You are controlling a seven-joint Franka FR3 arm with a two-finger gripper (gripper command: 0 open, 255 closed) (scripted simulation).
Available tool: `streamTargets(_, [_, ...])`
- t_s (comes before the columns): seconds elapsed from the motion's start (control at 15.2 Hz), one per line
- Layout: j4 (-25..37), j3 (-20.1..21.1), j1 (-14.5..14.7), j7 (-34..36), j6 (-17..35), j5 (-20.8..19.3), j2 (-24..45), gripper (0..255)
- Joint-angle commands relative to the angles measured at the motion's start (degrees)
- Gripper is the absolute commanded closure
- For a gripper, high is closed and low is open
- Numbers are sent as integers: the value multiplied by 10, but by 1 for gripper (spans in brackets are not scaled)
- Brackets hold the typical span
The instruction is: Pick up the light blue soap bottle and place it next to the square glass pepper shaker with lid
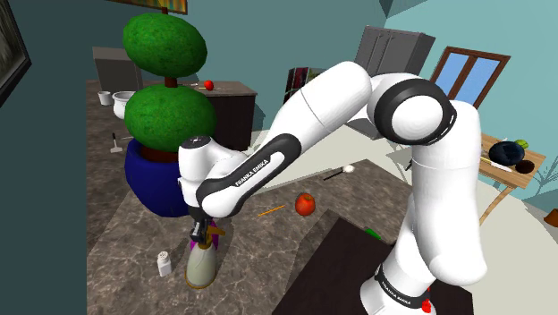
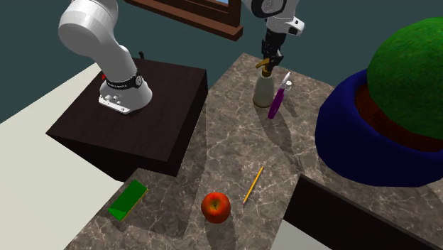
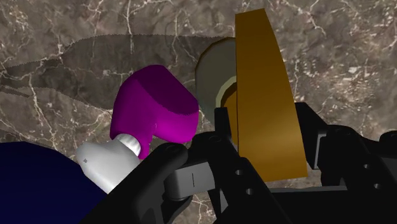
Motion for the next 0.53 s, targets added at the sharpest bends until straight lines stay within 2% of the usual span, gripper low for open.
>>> streamTargets(0.0, [1,0,0,0,1,0,1,255])
streamTargets(0.26, [1,0,0,0,1,0,1,255])
streamTargets(0.33, [1,0,0,0,1,0,1,0])
streamTargets(0.46, [0,0,0,0,1,0,1,0])
